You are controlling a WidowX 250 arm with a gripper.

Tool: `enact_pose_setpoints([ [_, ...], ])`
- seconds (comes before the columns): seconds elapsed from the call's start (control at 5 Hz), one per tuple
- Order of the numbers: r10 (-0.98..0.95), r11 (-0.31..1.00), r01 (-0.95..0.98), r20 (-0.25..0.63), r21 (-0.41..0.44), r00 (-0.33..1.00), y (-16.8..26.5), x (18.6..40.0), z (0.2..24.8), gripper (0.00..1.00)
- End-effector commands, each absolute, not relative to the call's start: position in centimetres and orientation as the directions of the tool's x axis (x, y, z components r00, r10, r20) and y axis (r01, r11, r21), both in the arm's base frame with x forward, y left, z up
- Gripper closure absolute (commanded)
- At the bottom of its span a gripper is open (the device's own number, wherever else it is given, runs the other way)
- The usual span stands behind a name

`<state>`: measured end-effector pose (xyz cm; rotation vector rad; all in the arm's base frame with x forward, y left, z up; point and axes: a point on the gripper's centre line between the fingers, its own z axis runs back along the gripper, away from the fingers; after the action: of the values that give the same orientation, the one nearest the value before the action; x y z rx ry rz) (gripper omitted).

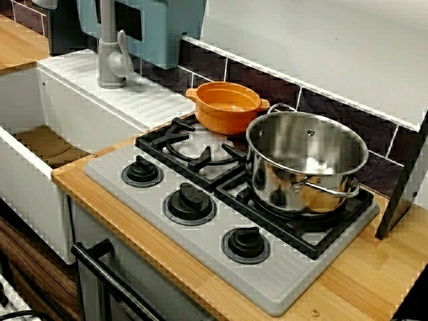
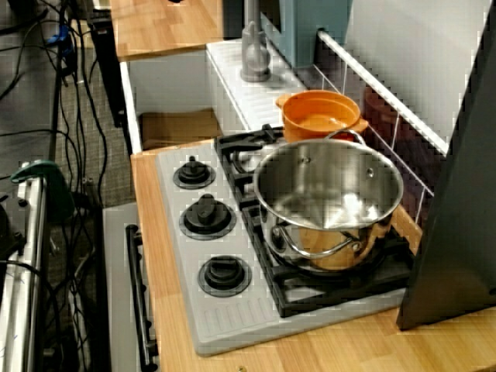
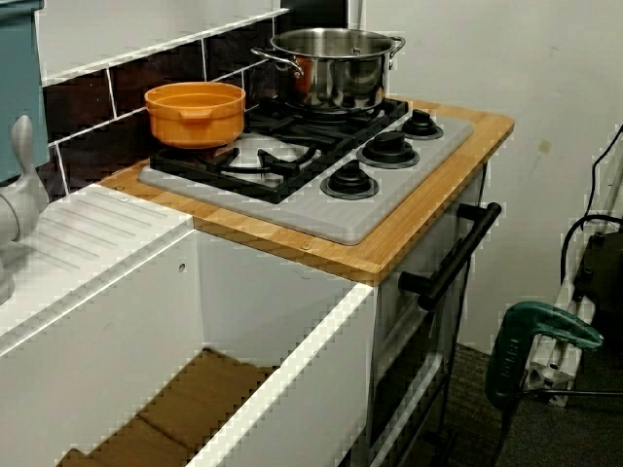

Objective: Lift pot from stove

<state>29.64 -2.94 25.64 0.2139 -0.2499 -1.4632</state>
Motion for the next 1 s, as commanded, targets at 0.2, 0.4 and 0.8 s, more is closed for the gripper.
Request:
enact_pose_setpoints([
  [0.2,-0.991,0.134,0.942,0.029,0.307,0.132,-2.7,31.5,23.5,0.0],
  [0.4,-0.987,0.157,0.94,0.015,0.303,0.16,-2.5,34.6,21.7,0.0],
  [0.8,-0.979,0.189,0.944,-0.026,0.272,0.203,-1.0,39.5,19.0,0.0],
])
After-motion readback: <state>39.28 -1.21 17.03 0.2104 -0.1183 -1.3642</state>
